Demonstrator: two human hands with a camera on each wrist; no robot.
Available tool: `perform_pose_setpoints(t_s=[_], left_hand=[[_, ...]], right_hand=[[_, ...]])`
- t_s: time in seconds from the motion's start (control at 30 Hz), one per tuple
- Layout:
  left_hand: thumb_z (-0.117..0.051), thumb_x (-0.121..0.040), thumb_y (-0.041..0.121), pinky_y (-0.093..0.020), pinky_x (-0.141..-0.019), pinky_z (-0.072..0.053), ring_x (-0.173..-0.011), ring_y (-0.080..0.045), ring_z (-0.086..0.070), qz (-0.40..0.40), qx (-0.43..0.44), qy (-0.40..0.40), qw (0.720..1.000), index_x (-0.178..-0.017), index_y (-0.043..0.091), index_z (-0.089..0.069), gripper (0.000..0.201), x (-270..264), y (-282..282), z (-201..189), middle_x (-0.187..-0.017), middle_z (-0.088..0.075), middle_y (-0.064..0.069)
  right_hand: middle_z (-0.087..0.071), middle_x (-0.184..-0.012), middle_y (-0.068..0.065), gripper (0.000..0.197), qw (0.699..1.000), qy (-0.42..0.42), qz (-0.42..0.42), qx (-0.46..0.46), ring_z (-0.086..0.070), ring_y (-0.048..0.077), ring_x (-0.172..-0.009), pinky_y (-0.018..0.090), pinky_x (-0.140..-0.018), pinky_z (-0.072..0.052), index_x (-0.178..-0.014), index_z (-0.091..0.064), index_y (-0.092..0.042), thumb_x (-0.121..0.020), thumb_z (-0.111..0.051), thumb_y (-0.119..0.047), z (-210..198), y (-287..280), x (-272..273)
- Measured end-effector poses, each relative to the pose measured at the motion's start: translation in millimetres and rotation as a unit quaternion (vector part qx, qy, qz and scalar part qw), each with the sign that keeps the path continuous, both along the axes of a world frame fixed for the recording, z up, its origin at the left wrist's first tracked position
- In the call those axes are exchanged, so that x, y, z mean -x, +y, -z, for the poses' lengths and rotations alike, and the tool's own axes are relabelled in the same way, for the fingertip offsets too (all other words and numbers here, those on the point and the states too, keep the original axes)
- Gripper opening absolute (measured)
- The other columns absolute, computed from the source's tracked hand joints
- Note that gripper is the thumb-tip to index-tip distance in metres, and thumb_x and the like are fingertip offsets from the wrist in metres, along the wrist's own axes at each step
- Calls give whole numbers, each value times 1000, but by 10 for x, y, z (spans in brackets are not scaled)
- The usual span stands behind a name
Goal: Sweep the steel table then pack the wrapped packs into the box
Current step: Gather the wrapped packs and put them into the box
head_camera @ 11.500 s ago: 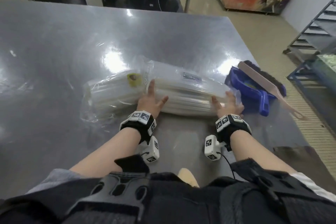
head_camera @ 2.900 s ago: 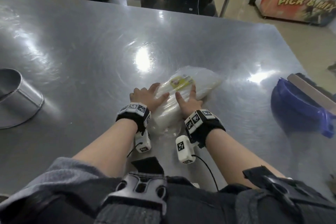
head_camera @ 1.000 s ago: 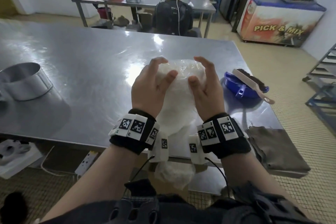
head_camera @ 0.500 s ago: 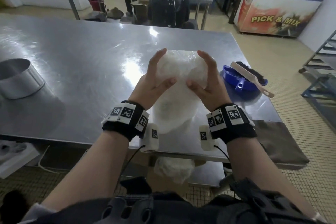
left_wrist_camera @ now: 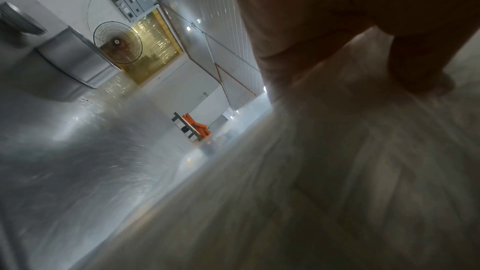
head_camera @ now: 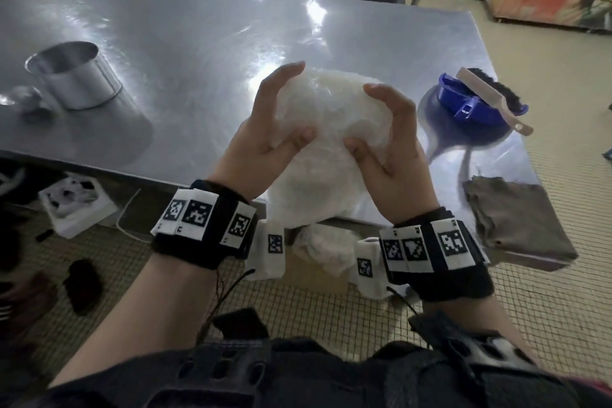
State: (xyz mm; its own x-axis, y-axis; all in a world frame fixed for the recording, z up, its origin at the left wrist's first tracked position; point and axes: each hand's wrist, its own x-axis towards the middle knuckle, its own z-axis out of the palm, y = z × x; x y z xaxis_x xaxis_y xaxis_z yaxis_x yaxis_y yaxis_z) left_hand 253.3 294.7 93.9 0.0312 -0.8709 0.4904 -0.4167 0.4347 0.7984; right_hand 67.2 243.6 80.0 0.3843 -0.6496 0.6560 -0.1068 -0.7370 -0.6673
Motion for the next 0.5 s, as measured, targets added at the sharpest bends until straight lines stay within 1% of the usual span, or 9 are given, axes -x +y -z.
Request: perform_pose_setpoints(t_s=[0.07, 0.13, 0.17, 0.23, 0.27, 0.3, 0.33, 0.43, 0.5], left_hand=[[-60, -89, 12, -52, -89, -52, -113, -22, -57, 14, -3, 15, 1000, -139, 24, -22, 64, 30, 131, 18, -136, -39, 3], [-61, -88, 14, -53, -88, -52, -113, -24, -57, 17, -18, 20, 999, -140, 25, -21, 66, 43, 253, 58, -137, -40, 0], [-61, -88, 16, -52, -88, -52, -114, -22, -56, 17, -30, 21, 999, -140, 28, -21, 67, 45, 308, 88, -136, -42, 6], [-62, -87, 18, -49, -89, -53, -114, -17, -56, 25, -65, 21, 997, -138, 39, -22, 68, 36, 405, 194, -127, -45, 24], [-62, -86, 18, -47, -88, -54, -113, -15, -56, 32, -86, 19, 996, -137, 42, -22, 69, 28, 453, 261, -125, -44, 29], [-62, -87, 17, -46, -88, -55, -112, -14, -57, 39, -108, 16, 993, -136, 44, -21, 70, 21, 491, 339, -124, -43, 29], [-63, -87, 15, -44, -87, -55, -109, -13, -59, 50, -131, 14, 990, -136, 43, -20, 71, 10, 525, 423, -123, -44, 26], [-62, -88, 8, -41, -84, -57, -100, -12, -63, 84, -172, -4, 981, -137, 42, -18, 74, -16, 618, 736, -119, -49, 10], [-62, -88, 6, -42, -82, -57, -97, -15, -63, 100, -184, -12, 978, -135, 45, -19, 74, -20, 661, 978, -115, -52, 5]], right_hand=[[-37, -132, -20, 52, 1000, 1, -11, -4, -48, 20, -124, 52, -97, -48, -127, -36, -28, -87, -59, -5, -2, 129, 41], [-38, -132, -19, 52, 1000, 6, -20, -11, -50, 25, -122, 54, -93, -50, -128, -37, -29, -87, -59, -6, 25, 237, 75], [-39, -132, -18, 51, 1000, 9, -22, -16, -51, 26, -121, 55, -91, -51, -128, -37, -29, -87, -59, -8, 51, 288, 89], [-40, -130, -17, 50, 999, 23, -16, -32, -54, 27, -116, 54, -87, -53, -128, -36, -31, -87, -57, -13, 158, 401, 112], [-41, -130, -17, 49, 998, 34, -9, -42, -55, 26, -115, 53, -86, -54, -128, -35, -32, -87, -57, -16, 241, 466, 120], [-41, -130, -17, 49, 998, 43, -1, -52, -55, 25, -114, 51, -85, -55, -129, -34, -32, -87, -56, -17, 335, 526, 132], [-42, -131, -15, 50, 997, 50, 6, -60, -56, 24, -113, 50, -85, -55, -130, -34, -31, -88, -57, -16, 437, 588, 141], [-47, -131, 0, 57, 993, 64, 44, -93, -57, 27, -114, 50, -87, -54, -131, -35, -29, -86, -61, -5, 814, 771, 156], [-47, -129, -1, 59, 990, 65, 78, -96, -56, 25, -114, 48, -91, -53, -130, -37, -27, -85, -63, -1, 1096, 880, 143]])
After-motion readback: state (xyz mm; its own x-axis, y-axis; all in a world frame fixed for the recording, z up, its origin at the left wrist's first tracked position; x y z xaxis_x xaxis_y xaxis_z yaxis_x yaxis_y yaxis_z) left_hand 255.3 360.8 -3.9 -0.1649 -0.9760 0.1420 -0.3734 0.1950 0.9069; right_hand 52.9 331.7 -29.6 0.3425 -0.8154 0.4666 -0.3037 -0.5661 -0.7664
